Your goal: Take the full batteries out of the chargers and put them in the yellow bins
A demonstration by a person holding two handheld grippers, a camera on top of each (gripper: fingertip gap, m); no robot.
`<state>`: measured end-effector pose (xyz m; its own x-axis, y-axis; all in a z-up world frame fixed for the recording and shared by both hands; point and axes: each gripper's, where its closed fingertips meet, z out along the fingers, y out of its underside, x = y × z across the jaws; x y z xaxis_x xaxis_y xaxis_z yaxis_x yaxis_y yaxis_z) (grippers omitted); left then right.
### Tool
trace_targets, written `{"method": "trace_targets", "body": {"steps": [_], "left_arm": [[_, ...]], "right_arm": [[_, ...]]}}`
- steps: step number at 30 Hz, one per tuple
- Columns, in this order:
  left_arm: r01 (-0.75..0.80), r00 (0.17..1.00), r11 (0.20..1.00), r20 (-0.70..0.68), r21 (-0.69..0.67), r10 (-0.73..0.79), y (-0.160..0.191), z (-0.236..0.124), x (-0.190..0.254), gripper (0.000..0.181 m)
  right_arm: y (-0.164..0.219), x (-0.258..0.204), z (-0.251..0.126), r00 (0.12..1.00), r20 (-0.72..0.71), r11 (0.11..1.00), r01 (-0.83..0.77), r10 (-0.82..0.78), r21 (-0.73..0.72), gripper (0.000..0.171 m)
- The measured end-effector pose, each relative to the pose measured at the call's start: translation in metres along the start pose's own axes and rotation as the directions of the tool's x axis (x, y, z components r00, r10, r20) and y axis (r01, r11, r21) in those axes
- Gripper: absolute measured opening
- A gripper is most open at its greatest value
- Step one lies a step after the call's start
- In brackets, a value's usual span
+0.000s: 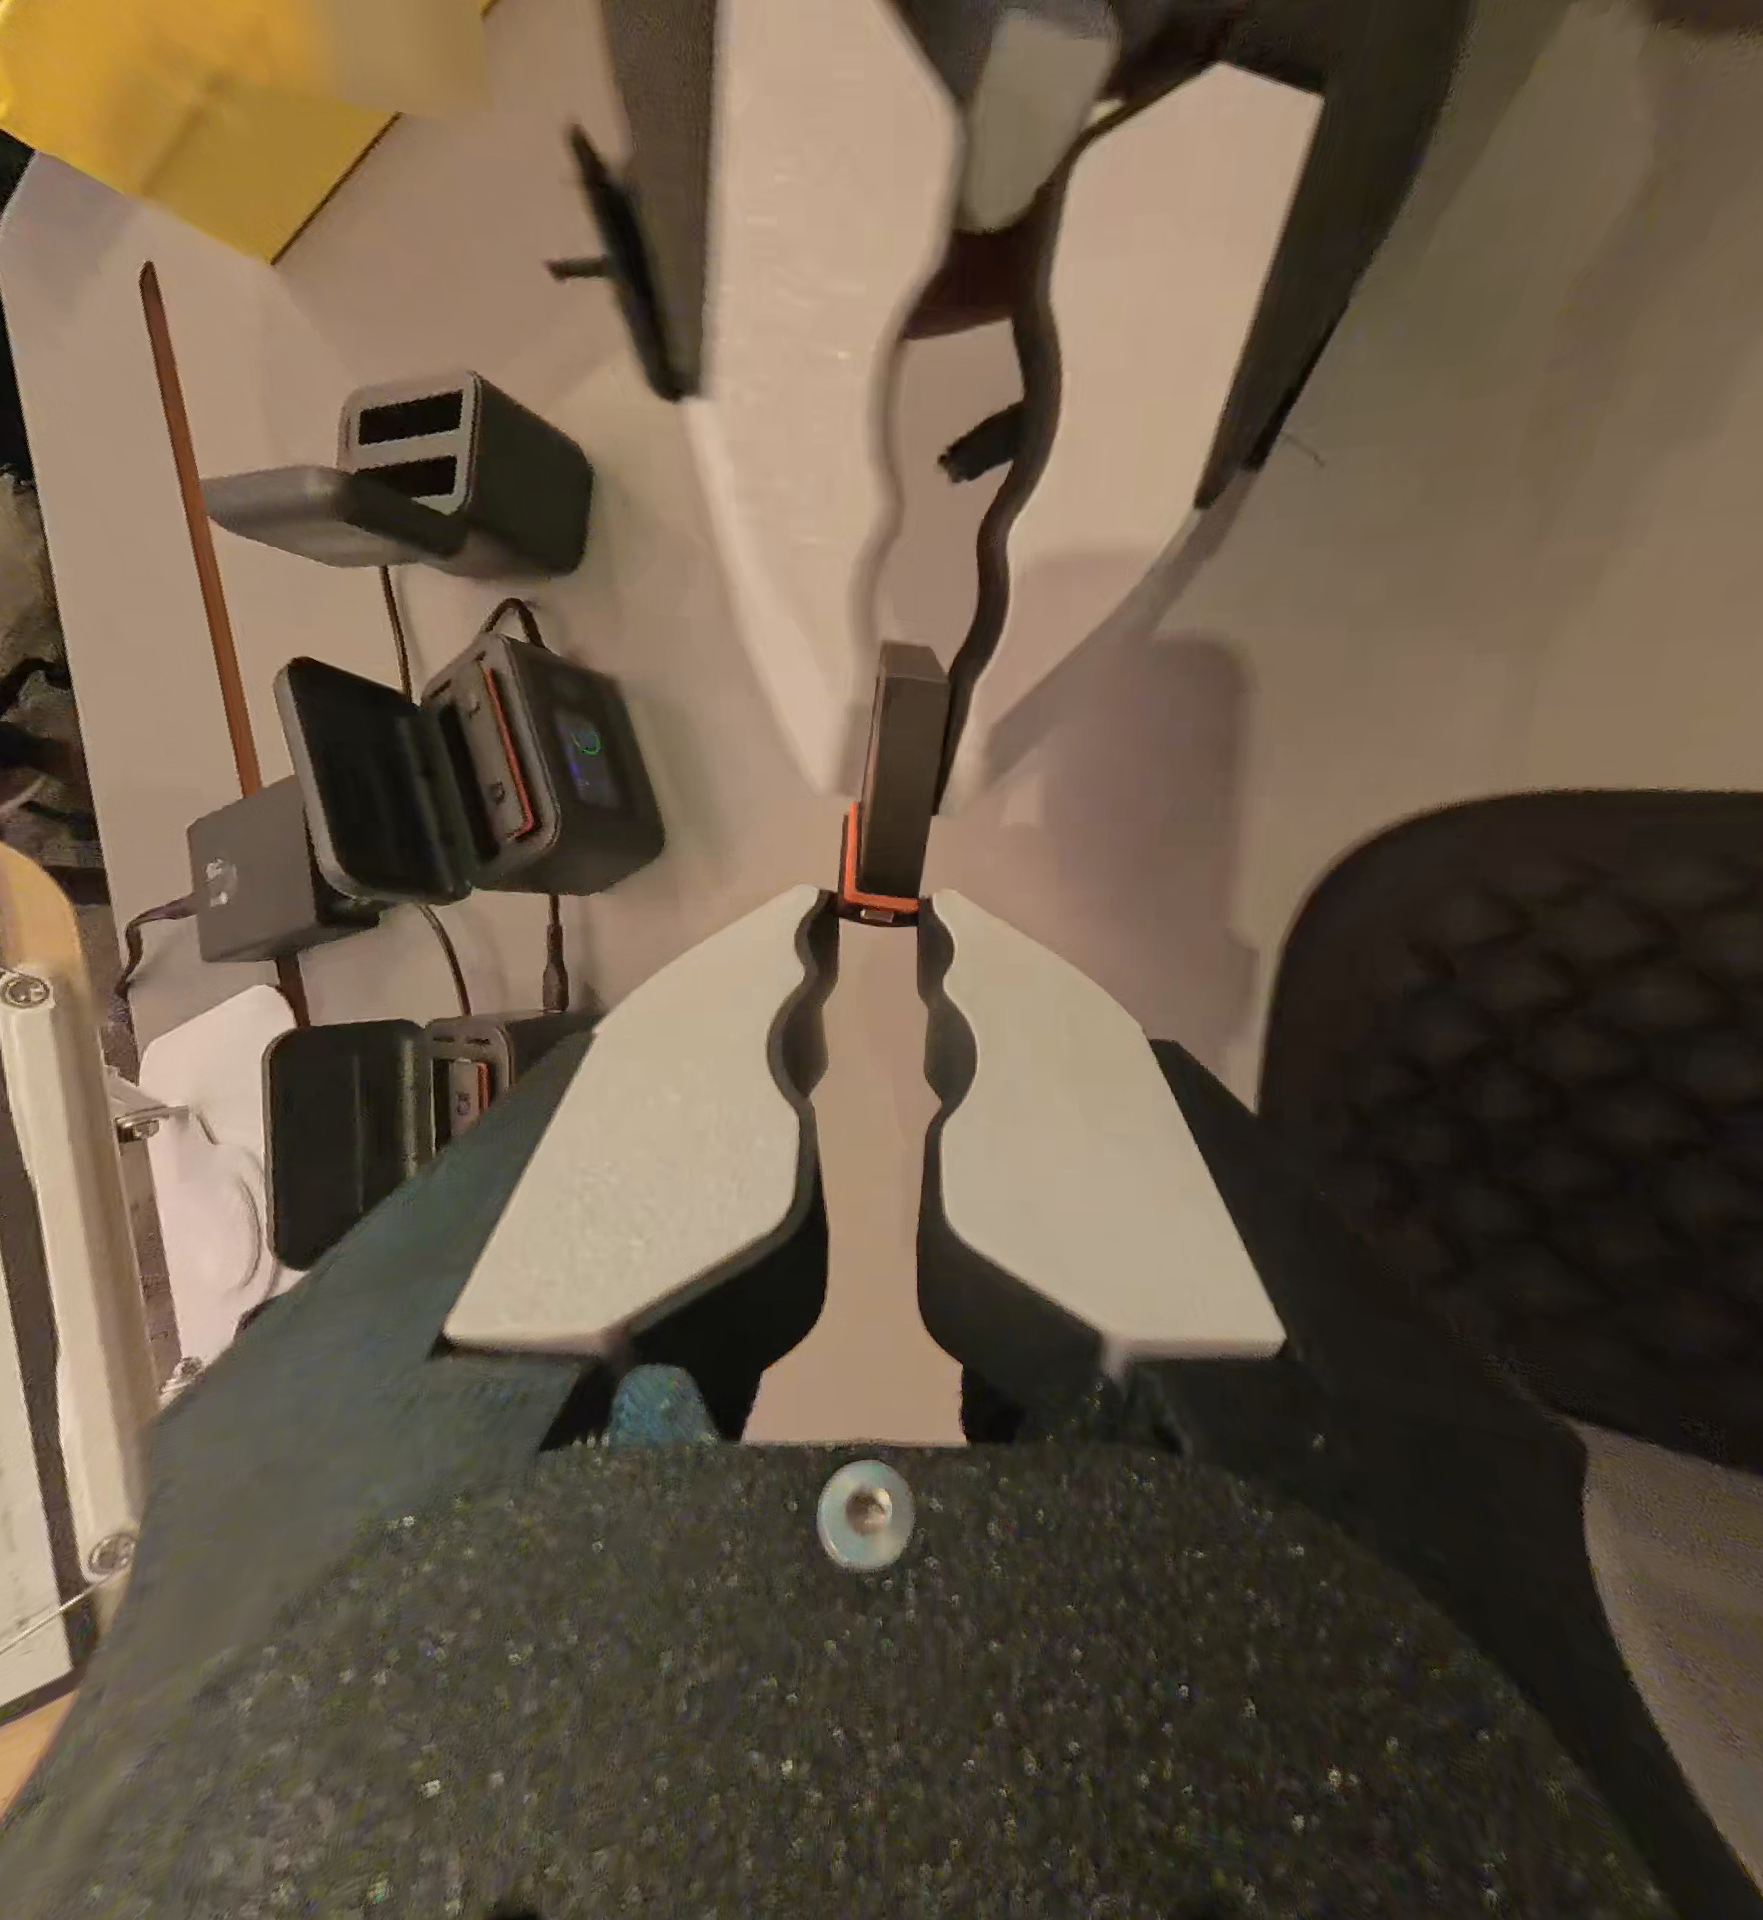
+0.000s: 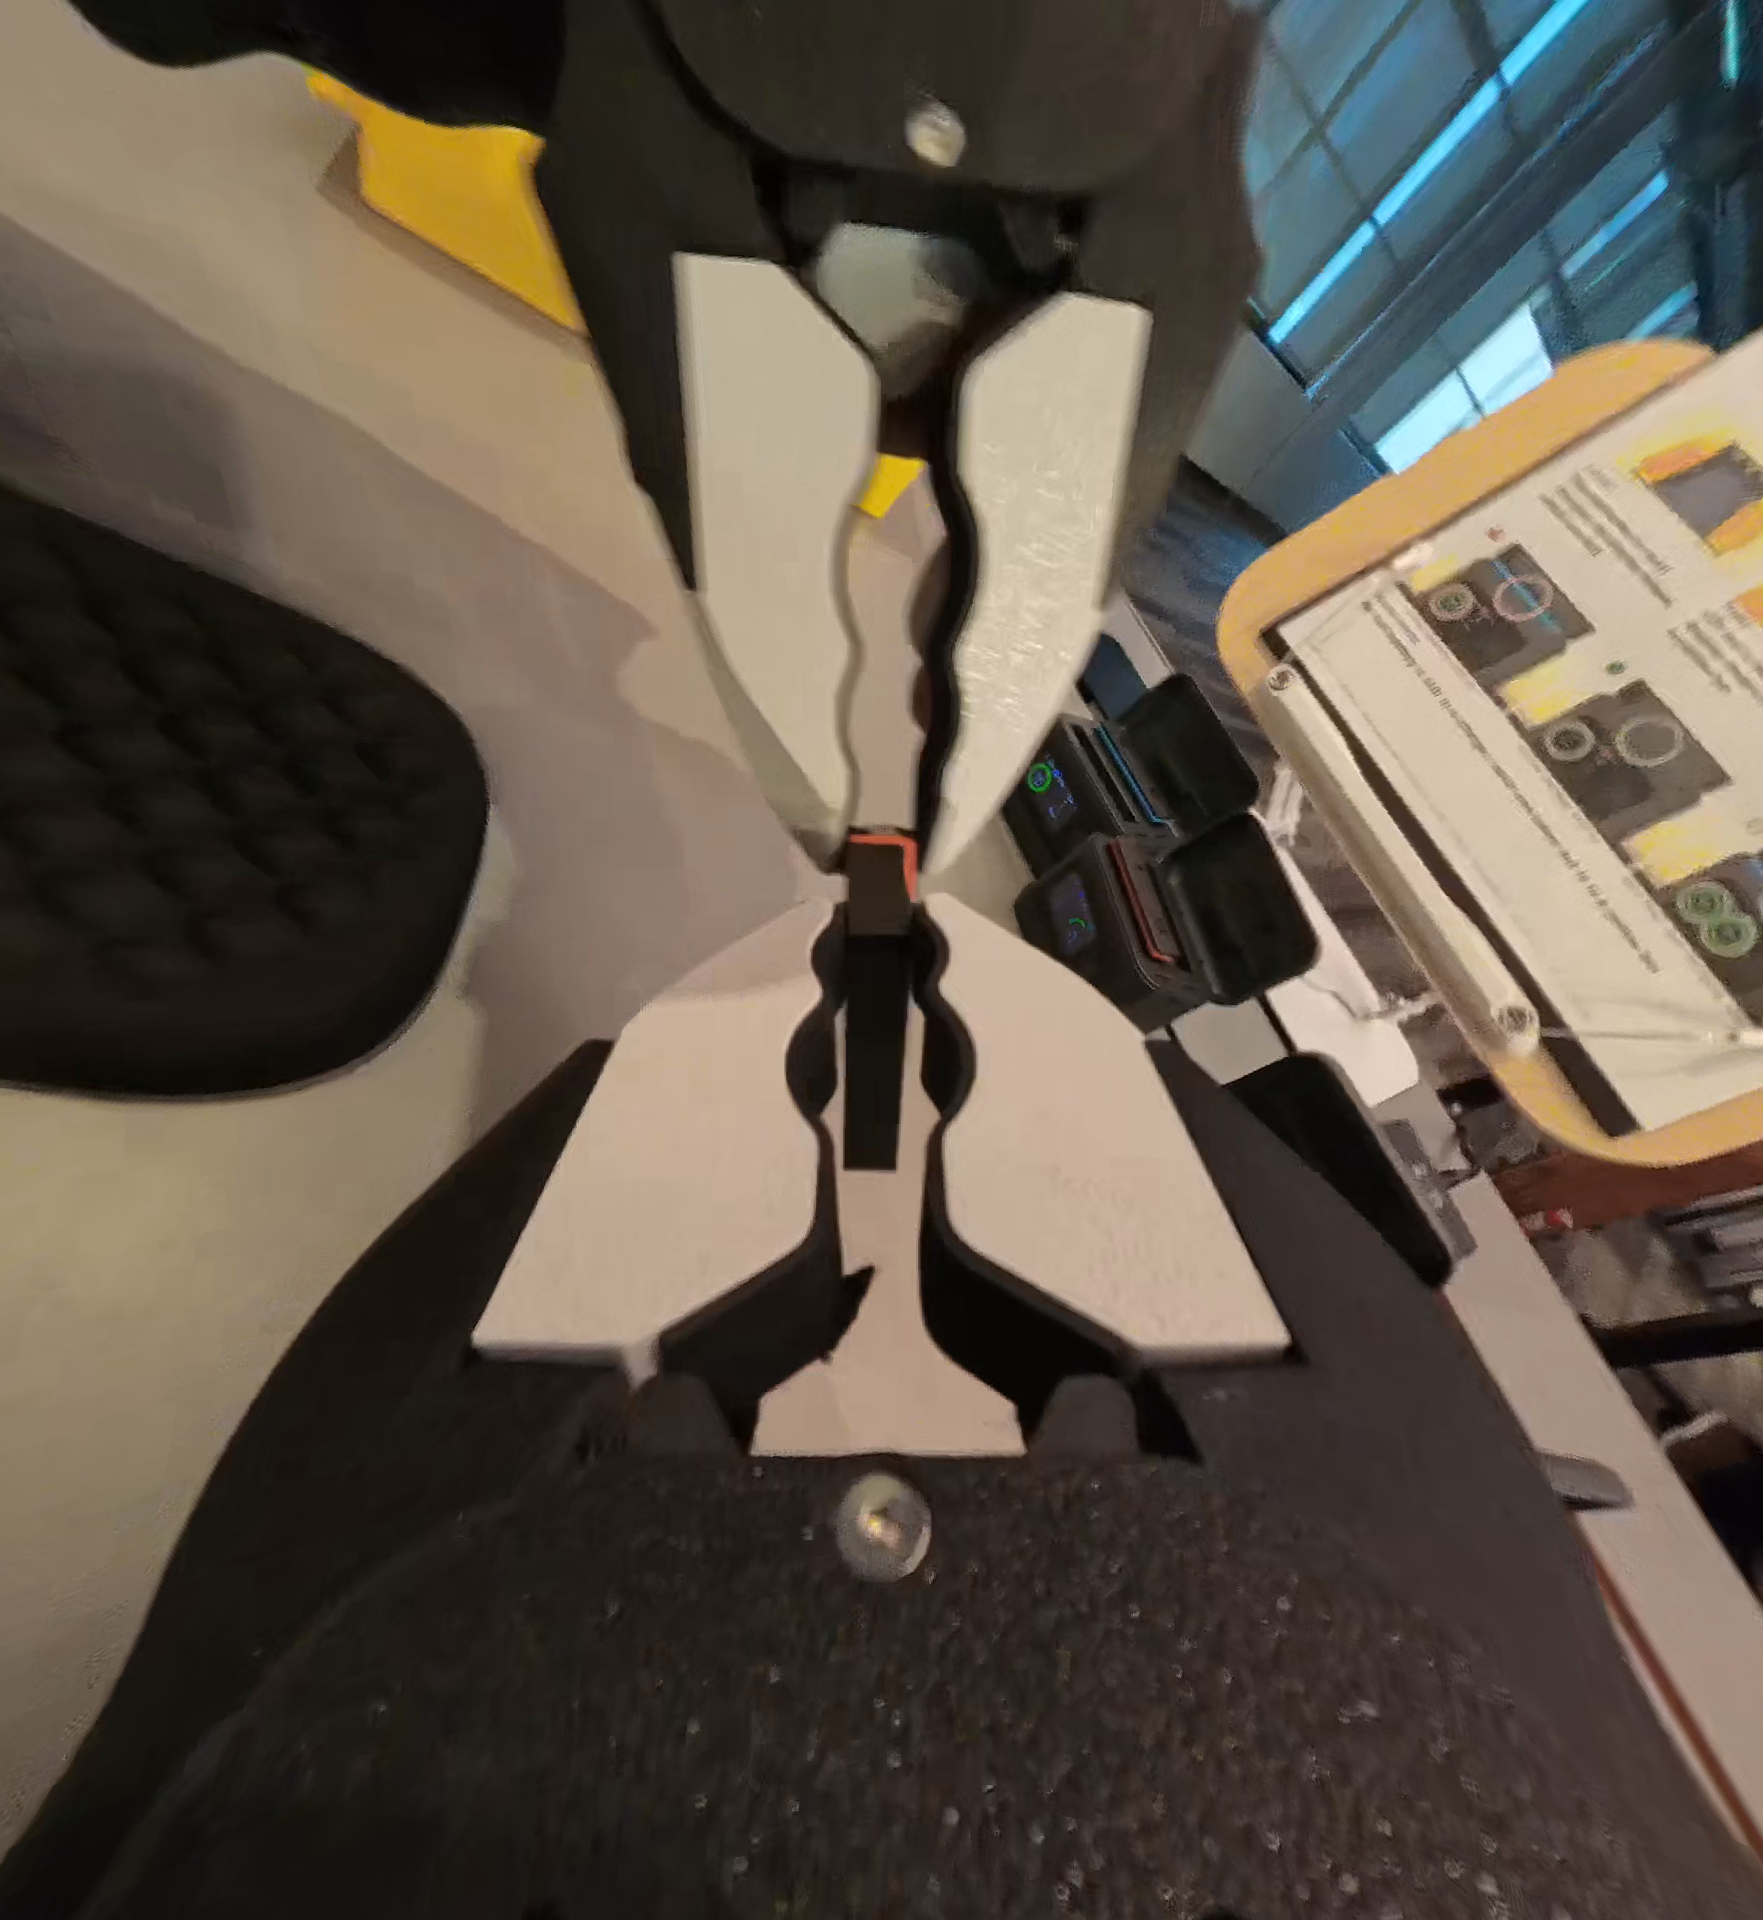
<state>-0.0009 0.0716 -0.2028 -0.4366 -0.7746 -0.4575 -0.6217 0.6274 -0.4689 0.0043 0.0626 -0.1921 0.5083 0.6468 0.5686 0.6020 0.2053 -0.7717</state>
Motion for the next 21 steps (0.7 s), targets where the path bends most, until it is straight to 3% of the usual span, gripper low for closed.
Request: {"method": "trace_targets", "body": {"steps": [4,6,8,11,14,17,21], "left_arm": [[0.053,0.999,0.993,-0.001,0.106,-0.053,-0.007,0.003,-0.002,0.015],[0.112,0.993,0.970,0.021,0.217,-0.119,-0.014,-0.002,-0.008,0.016],[0.182,0.979,0.931,0.034,0.318,-0.203,-0.018,-0.005,-0.014,0.025],[0.320,0.942,0.828,-0.062,0.460,-0.330,-0.026,-0.006,-0.012,0.032],[0.420,0.896,0.669,-0.162,0.614,-0.414,-0.045,-0.012,-0.014,0.032],[0.502,0.840,0.511,-0.255,0.698,-0.478,-0.058,-0.016,-0.023,0.029],[0.537,0.819,0.422,-0.333,0.730,-0.467,-0.073,-0.015,-0.024,0.026]], "right_arm": [[0.000,0.002,-0.005,1.000,0.021,0.999,-0.020,0.019,0.046,0.010],[-0.007,0.009,-0.012,0.987,0.062,0.980,-0.157,0.150,0.125,0.010],[-0.019,0.021,-0.021,0.930,0.150,0.903,-0.363,0.335,0.231,0.011],[-0.032,0.046,-0.039,0.777,0.303,0.694,-0.630,0.552,0.350,0.010],[-0.034,0.063,-0.050,0.659,0.399,0.526,-0.751,0.638,0.399,0.010],[-0.034,0.066,-0.053,0.585,0.469,0.430,-0.809,0.662,0.402,0.010],[-0.037,0.065,-0.056,0.546,0.525,0.374,-0.835,0.653,0.402,0.010]]}}
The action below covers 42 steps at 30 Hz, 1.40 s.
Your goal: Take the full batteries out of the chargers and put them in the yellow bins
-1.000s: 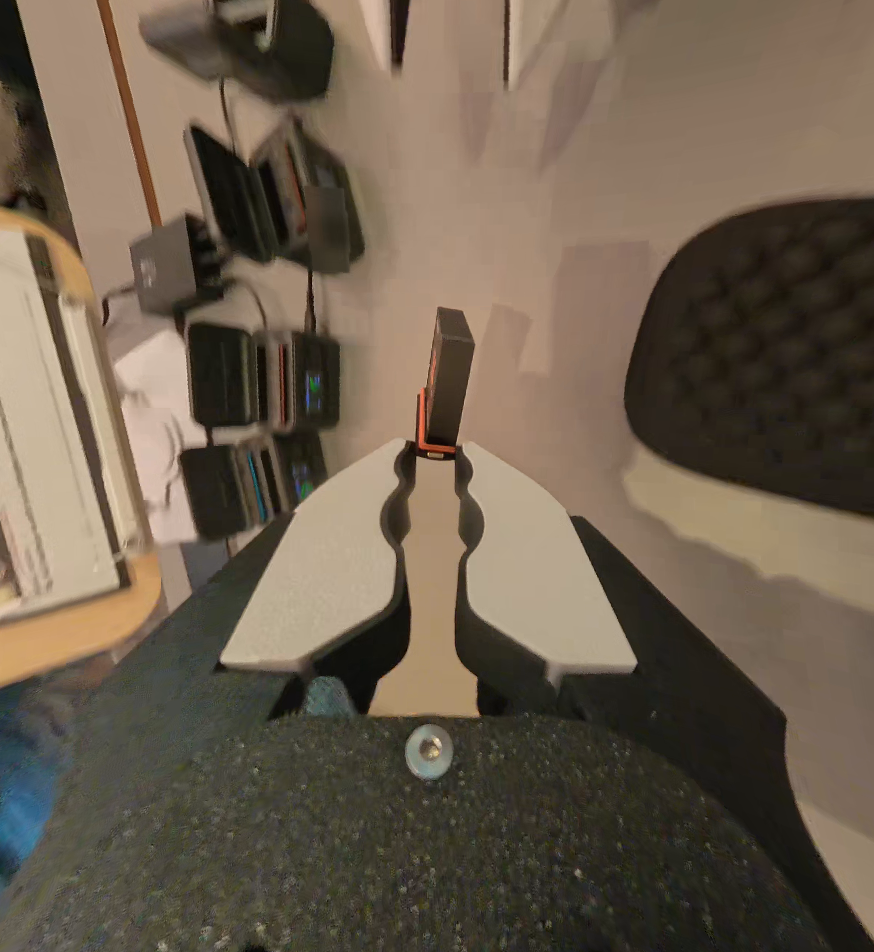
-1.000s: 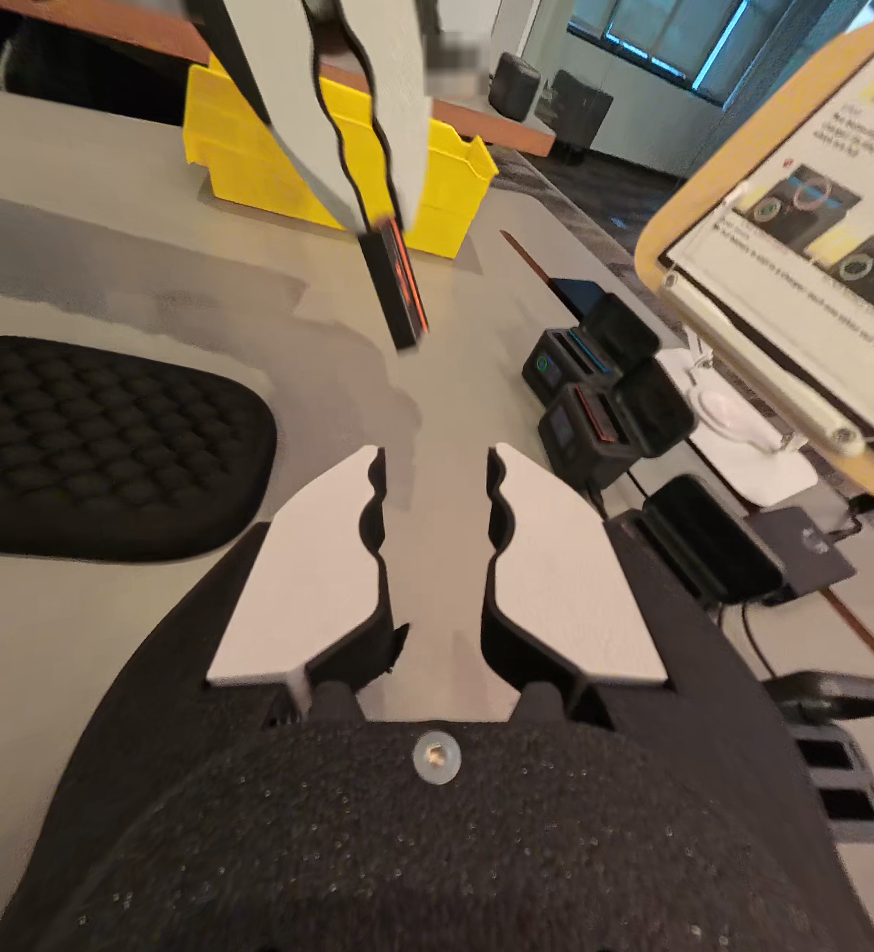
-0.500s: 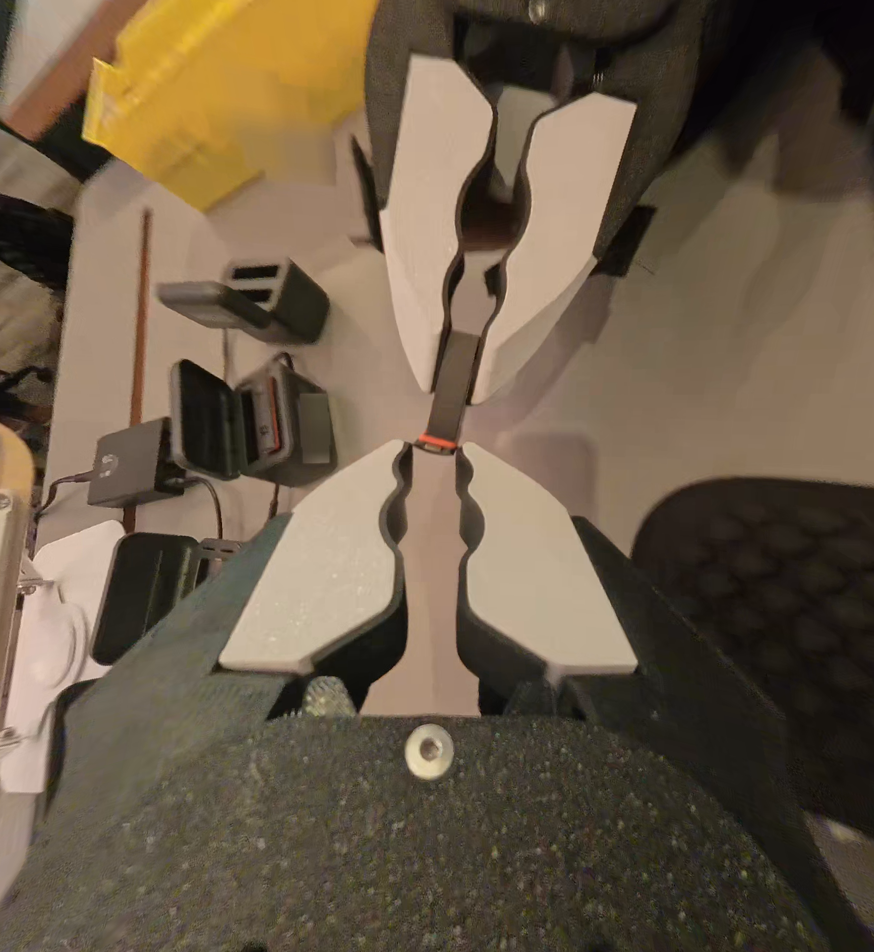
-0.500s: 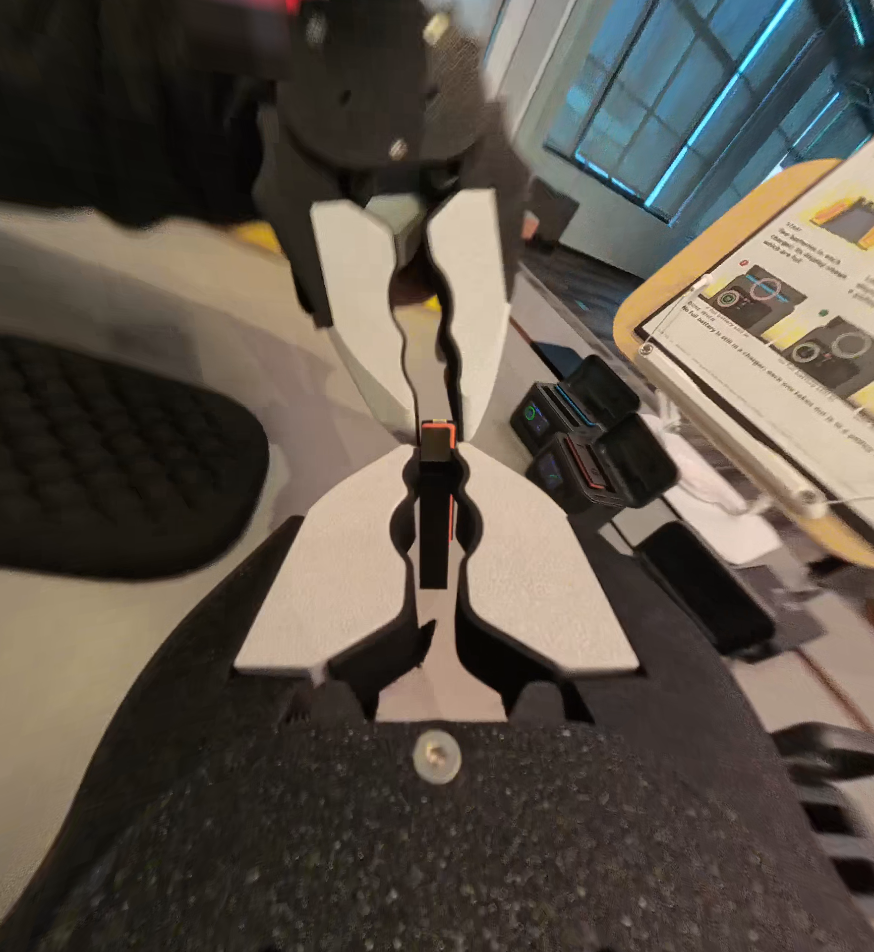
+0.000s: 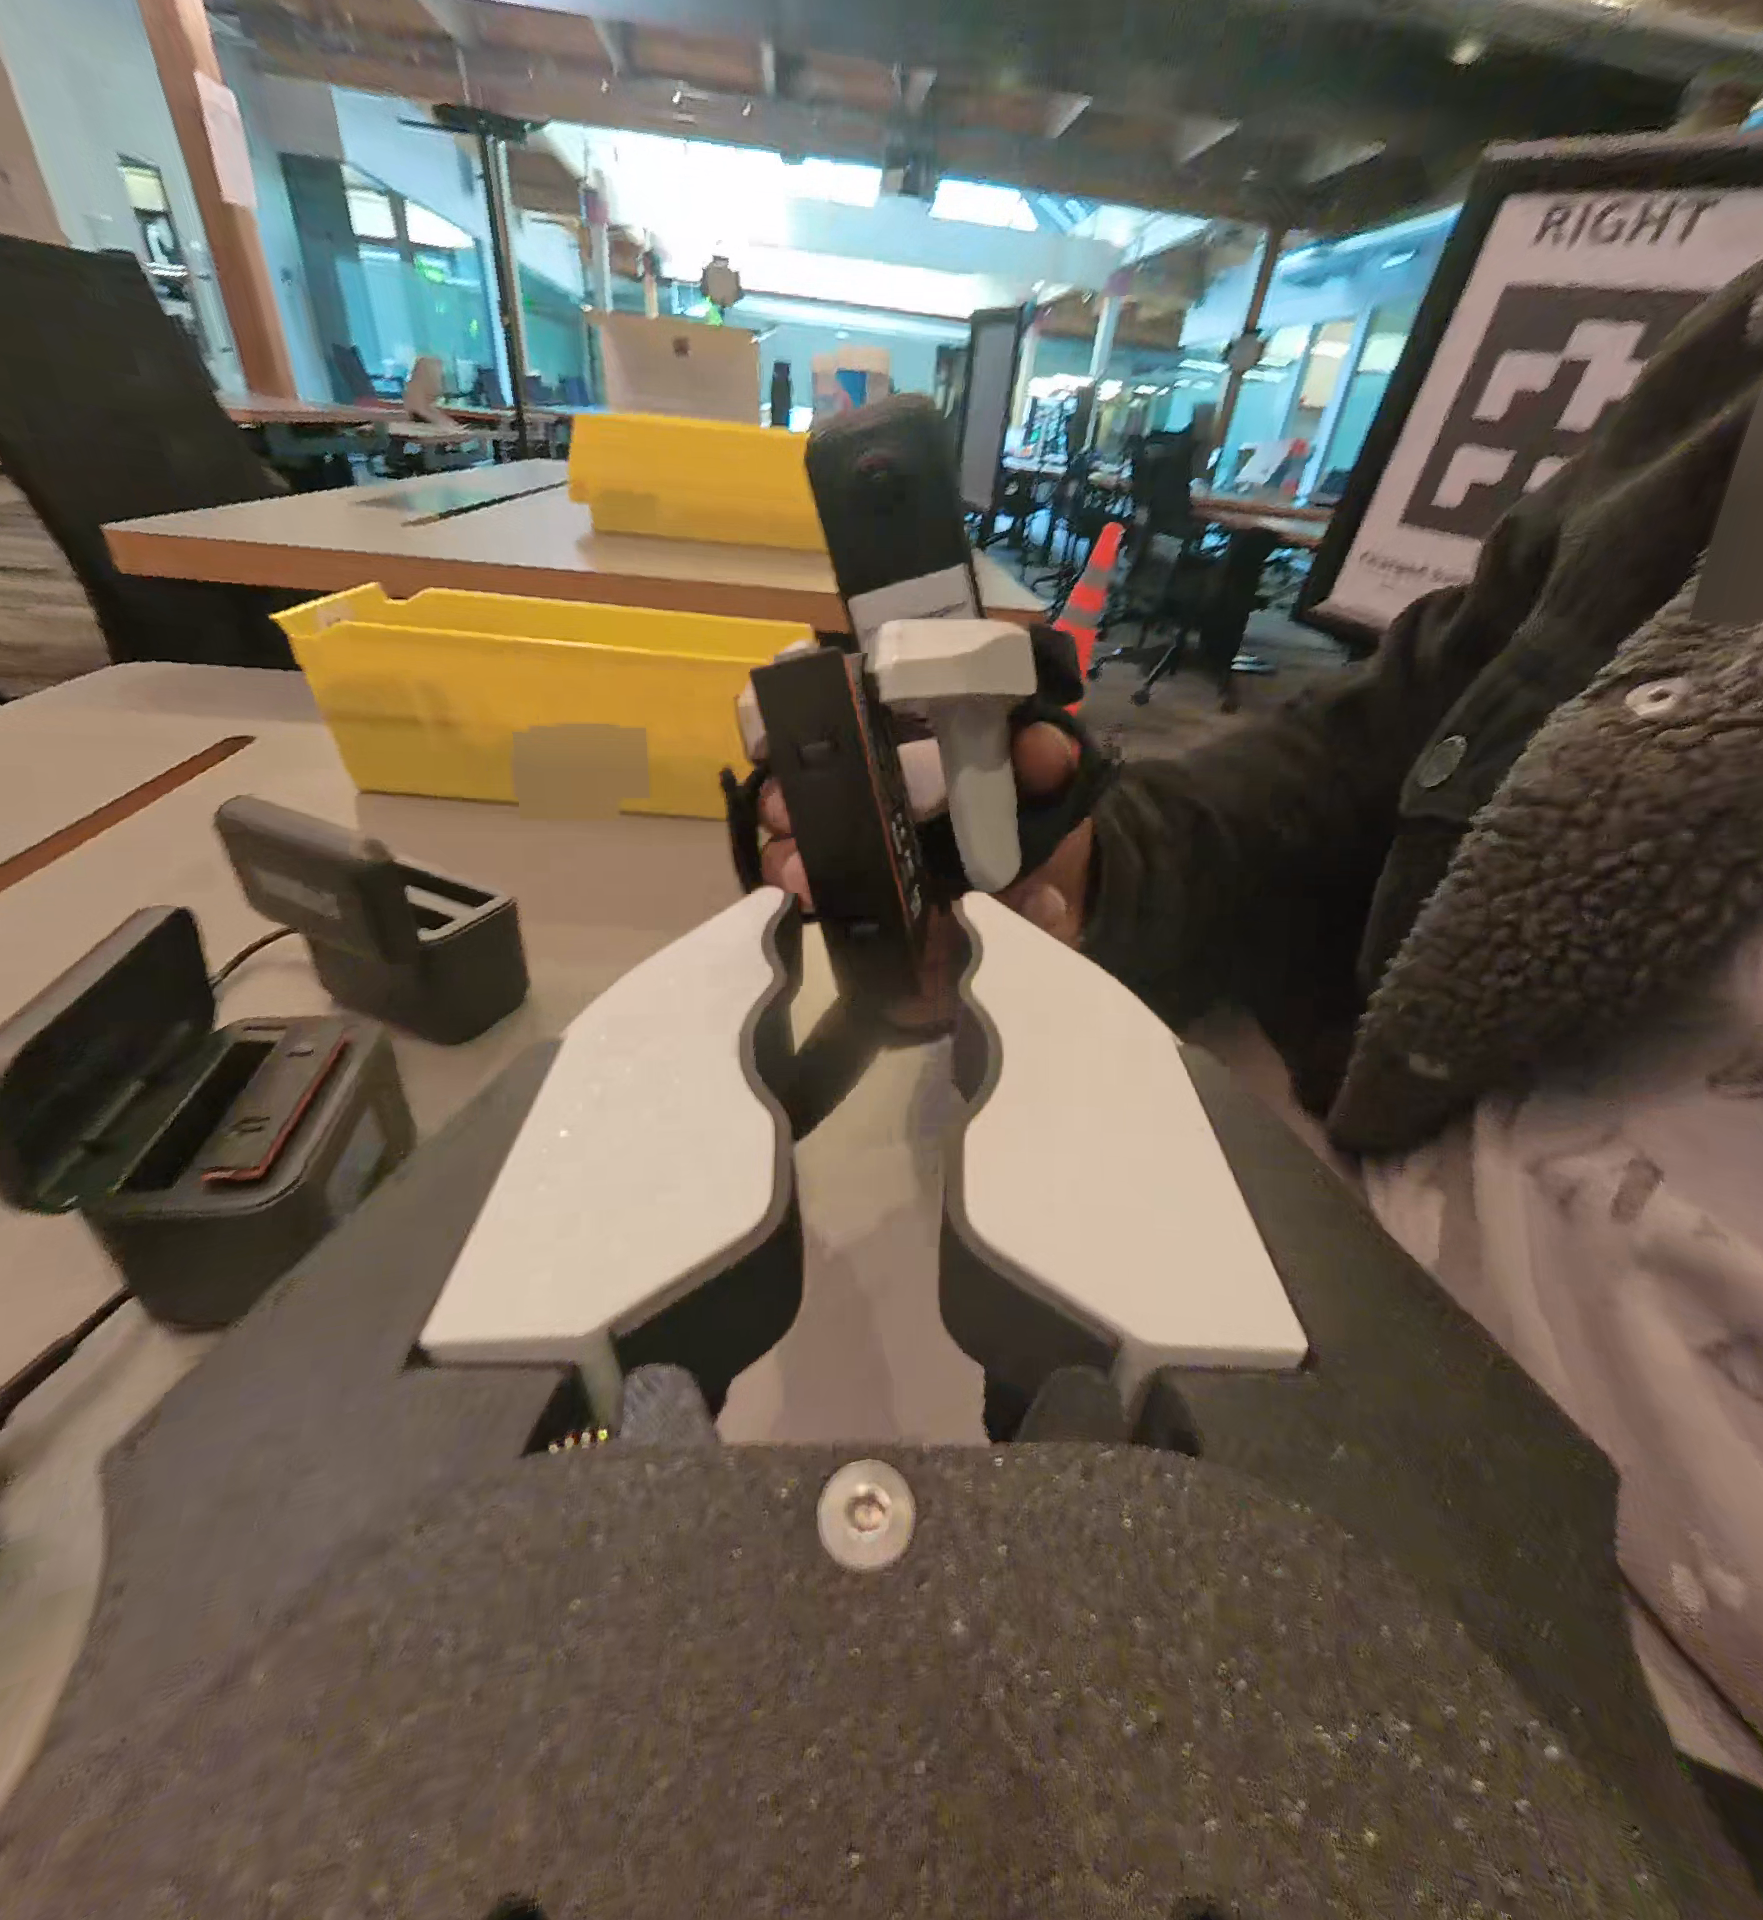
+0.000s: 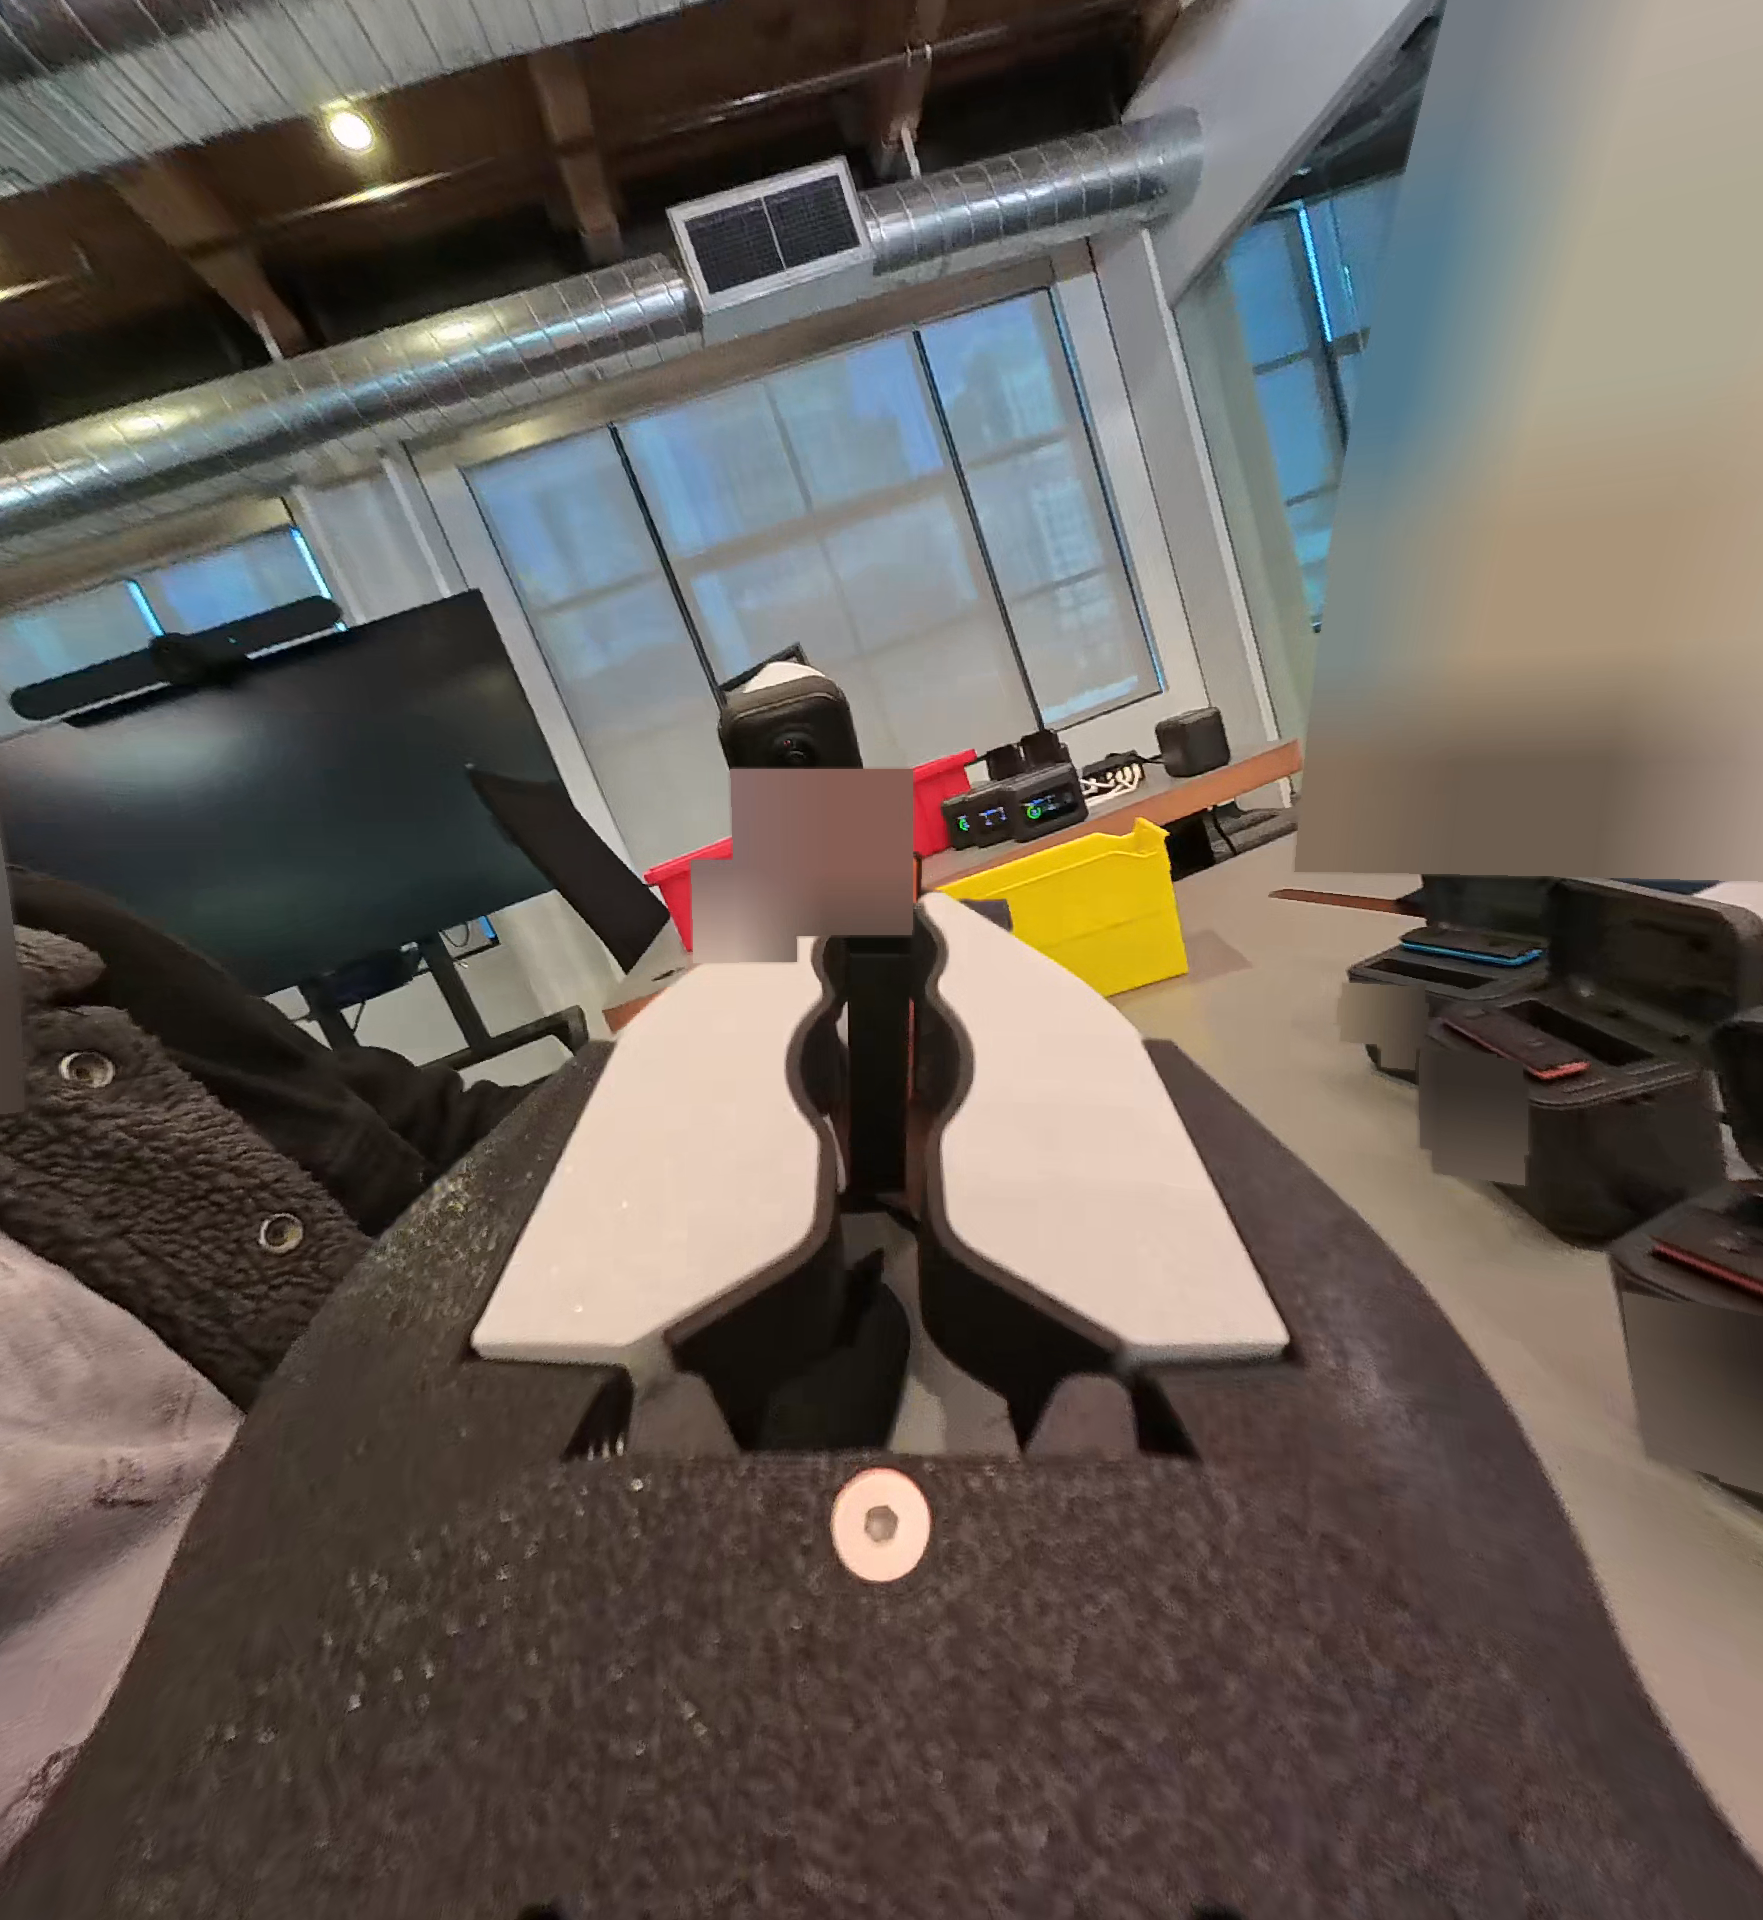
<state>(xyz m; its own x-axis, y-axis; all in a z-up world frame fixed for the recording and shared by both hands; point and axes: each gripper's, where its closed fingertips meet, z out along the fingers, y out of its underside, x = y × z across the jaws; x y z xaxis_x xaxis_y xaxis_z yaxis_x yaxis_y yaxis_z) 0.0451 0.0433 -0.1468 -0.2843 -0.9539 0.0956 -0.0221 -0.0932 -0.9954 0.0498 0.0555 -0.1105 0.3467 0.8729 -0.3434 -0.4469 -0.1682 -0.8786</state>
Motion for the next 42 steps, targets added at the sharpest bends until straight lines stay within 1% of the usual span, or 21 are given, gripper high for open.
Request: {"method": "trace_targets", "body": {"steps": [3,5,11,16,20,23,30,32,36,39,42], "left_arm": [[0.027,1.000,0.998,-0.014,0.050,-0.026,-0.007,0.005,0.003,0.019],[0.054,0.998,0.996,-0.016,0.077,-0.053,-0.011,0.005,0.003,0.018],[0.092,0.996,0.995,0.003,0.050,-0.092,-0.005,0.005,-0.001,0.017],[0.051,0.999,0.999,-0.011,-0.005,-0.051,0.003,-0.001,0.001,0.016],[0.017,1.000,0.999,-0.018,-0.032,-0.017,0.007,-0.007,0.002,0.016],[0.018,1.000,0.999,0.007,-0.043,-0.018,0.006,-0.012,-0.003,0.015],[-0.092,0.992,0.984,0.068,-0.150,0.103,0.006,-0.019,-0.006,0.015],[-0.107,0.989,0.978,0.085,-0.180,0.124,0.003,-0.027,-0.011,0.015],[-0.161,0.965,0.937,0.149,-0.310,0.216,-0.006,-0.056,-0.037,0.015],[-0.185,0.947,0.913,0.184,-0.364,0.265,-0.020,-0.083,-0.069,0.015],[-0.160,0.937,0.889,0.216,-0.428,0.273,-0.027,-0.111,-0.108,0.015]], "right_arm": [[0.000,-0.005,-0.001,0.999,0.037,1.000,-0.005,0.005,0.005,0.010],[0.000,-0.005,-0.001,0.999,0.042,1.000,-0.013,0.012,0.009,0.010],[0.003,-0.002,-0.003,0.999,0.038,1.000,-0.027,0.028,-0.008,0.011],[0.015,-0.005,-0.002,0.998,0.052,0.994,0.044,-0.039,-0.101,0.011],[0.021,-0.003,-0.004,0.989,0.033,0.974,0.148,-0.144,-0.172,0.013],[0.024,-0.002,-0.006,0.976,0.021,0.954,0.216,-0.217,-0.208,0.000],[0.023,0.001,-0.006,0.971,-0.005,0.948,0.232,-0.238,-0.218,0.000],[0.020,0.003,-0.008,0.970,-0.017,0.948,0.231,-0.240,-0.218,0.000],[0.009,0.014,-0.016,0.962,-0.079,0.946,0.238,-0.260,-0.218,0.002],[0.002,0.025,-0.023,0.958,-0.142,0.952,0.213,-0.247,-0.221,0.002],[0.000,0.034,-0.029,0.957,-0.185,0.955,0.177,-0.224,-0.239,0.002]]}}
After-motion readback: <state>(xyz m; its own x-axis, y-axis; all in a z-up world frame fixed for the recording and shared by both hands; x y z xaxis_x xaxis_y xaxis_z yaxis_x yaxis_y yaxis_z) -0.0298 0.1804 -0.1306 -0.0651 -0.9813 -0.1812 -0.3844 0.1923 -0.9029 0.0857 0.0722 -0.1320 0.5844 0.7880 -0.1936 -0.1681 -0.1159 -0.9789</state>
